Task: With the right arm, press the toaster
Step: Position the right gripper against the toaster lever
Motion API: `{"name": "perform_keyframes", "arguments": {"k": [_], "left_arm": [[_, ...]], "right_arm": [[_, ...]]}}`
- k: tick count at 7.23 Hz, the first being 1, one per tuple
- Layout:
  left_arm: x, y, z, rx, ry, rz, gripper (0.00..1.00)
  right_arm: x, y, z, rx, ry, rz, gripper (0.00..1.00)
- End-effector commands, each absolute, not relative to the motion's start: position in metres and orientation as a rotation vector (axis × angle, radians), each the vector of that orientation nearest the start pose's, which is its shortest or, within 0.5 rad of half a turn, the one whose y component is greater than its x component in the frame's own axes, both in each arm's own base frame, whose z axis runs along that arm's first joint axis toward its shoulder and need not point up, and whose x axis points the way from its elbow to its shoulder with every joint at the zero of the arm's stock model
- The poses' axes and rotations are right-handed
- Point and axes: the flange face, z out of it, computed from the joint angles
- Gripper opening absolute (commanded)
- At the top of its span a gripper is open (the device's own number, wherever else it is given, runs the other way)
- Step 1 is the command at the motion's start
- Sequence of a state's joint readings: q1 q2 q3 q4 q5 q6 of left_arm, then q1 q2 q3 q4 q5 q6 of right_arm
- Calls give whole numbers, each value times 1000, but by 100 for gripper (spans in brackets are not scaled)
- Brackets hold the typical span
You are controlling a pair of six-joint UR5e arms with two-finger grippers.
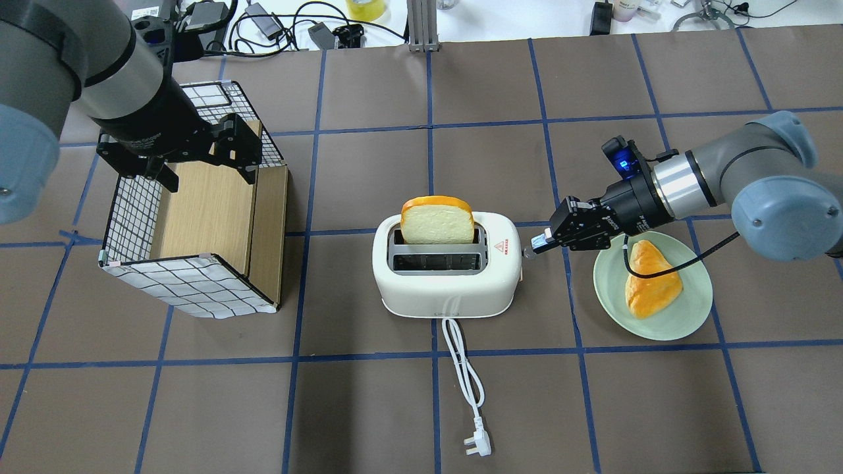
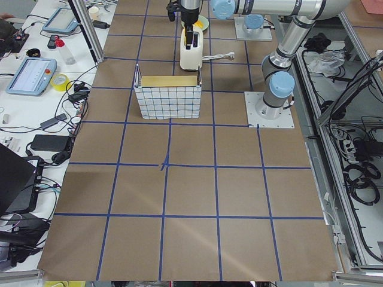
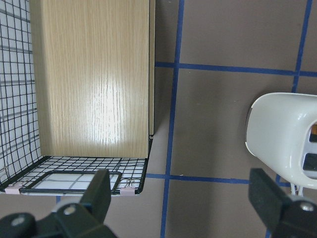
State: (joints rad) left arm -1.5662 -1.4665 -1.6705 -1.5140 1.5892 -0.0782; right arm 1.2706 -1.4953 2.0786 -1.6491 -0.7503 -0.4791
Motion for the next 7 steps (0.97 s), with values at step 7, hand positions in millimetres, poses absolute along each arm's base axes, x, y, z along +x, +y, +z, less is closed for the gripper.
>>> {"name": "perform_keyframes", "arguments": {"k": [7], "left_arm": [[-129, -454, 494, -130, 3121, -97, 100]], "right_arm": [[76, -455, 229, 35, 2223, 137, 0]]}}
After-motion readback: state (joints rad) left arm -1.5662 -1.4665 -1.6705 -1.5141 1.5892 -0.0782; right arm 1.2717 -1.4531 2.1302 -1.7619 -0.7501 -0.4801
